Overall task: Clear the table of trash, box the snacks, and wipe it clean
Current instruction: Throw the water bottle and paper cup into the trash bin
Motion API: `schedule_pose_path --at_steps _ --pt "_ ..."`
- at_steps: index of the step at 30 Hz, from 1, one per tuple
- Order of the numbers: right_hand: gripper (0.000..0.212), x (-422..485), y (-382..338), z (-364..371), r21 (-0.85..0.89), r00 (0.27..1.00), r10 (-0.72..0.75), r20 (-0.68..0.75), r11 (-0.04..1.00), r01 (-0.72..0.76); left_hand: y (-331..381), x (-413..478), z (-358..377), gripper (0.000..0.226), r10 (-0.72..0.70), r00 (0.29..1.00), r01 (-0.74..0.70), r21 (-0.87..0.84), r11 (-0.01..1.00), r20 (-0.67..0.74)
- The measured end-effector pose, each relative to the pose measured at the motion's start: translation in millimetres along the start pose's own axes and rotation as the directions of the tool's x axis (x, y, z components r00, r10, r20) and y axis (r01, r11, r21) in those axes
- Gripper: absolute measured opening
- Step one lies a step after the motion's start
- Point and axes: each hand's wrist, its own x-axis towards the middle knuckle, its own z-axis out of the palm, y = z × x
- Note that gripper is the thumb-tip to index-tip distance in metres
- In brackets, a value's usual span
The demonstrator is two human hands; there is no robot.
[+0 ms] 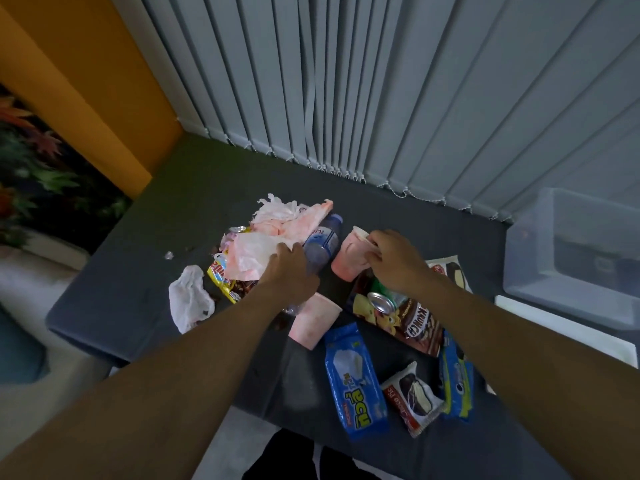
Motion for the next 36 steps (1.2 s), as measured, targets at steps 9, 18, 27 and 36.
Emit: schedule_pose_path --at_steps 9,18,27,36 --pt "0.003 -23 10 -26 -0.003 0.994 -0.061 -0.095 0.998 0.061 14 -33 -16 0.066 -0.032 0.998 0.031 -0.028 0.999 -0.044" --pt "0.007 -39 -1 -40 -0.039 0.978 -0.180 -0.103 0.983 0.177 0 -77 -29 0.067 0.005 0.986 -0.023 -0.105 0.994 -0.164" --pt "0.012 -37 -65 -29 -0.033 0.950 -0.304 -0.069 0.953 0.302 -54 -114 -50 0.082 -0.108 0.944 0.026 -0.257 0.966 -0.310" --pt "0.024 -36 -172 20 -0.045 0.909 -0.417 0.011 0.908 0.417 -154 -172 -70 0.076 -0.250 0.899 0.118 -0.352 0.928 -0.359"
